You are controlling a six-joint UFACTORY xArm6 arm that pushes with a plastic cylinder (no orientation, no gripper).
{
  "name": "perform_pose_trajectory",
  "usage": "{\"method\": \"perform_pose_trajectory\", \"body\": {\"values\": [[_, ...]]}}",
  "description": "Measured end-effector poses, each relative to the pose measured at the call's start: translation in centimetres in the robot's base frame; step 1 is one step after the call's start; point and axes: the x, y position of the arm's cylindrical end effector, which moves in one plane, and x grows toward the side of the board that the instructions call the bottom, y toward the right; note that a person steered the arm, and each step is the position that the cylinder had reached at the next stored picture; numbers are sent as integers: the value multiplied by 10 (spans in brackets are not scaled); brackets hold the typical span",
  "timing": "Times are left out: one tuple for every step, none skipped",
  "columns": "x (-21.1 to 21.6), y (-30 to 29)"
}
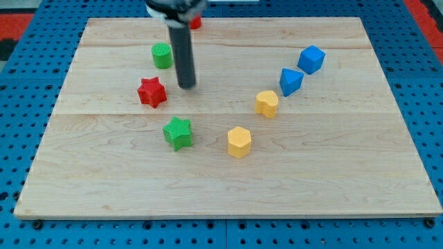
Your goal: Place the yellow hexagon right to the green star
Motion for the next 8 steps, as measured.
{"method": "perform_pose_trajectory", "body": {"values": [[63,42],[69,77],[89,107],[123,176],[143,138],[143,87],[143,55],[158,94]]}}
